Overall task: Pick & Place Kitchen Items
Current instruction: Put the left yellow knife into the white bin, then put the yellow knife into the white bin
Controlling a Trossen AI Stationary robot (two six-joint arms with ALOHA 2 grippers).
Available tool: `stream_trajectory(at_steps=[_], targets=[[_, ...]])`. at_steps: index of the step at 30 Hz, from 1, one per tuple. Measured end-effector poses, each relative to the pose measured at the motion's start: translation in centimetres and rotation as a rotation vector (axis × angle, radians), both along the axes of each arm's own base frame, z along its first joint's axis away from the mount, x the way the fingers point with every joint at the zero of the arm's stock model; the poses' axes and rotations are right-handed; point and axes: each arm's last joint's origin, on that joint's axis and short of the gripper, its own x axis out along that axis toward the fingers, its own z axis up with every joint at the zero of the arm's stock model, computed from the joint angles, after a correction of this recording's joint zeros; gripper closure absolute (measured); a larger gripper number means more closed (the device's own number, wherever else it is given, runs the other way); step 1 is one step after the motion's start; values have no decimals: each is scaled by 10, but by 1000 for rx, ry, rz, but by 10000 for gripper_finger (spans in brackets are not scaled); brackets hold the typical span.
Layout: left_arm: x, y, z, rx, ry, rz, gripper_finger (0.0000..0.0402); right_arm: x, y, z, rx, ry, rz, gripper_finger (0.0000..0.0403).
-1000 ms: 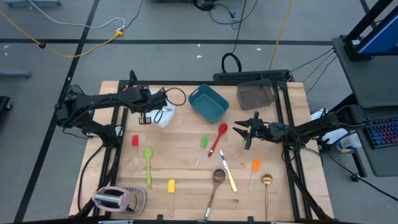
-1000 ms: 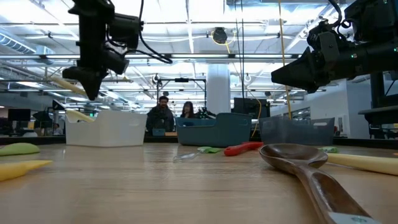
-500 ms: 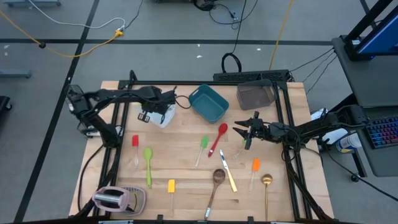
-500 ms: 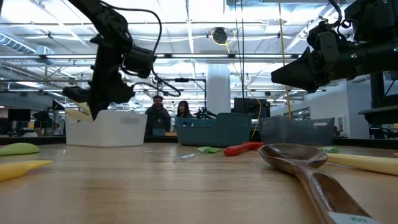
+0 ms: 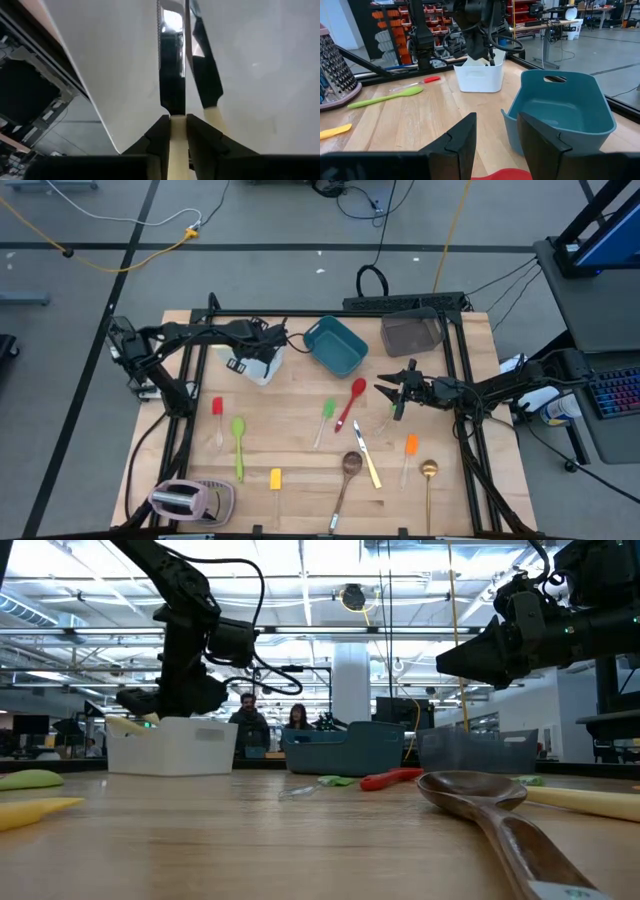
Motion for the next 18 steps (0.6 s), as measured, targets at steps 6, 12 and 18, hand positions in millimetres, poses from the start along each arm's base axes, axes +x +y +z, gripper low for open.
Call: stream_trajectory(at_steps=[6,12,18], targets=[[2,-4,0,-1,4,-20,300,0,0,0,0,0,0,268],[4,-16,12,20,-37,-61,295,0,0,0,19,-6,1,268],[-3,-35,47,98,-243,-12,295,1,5,4,61,-54,124,268]])
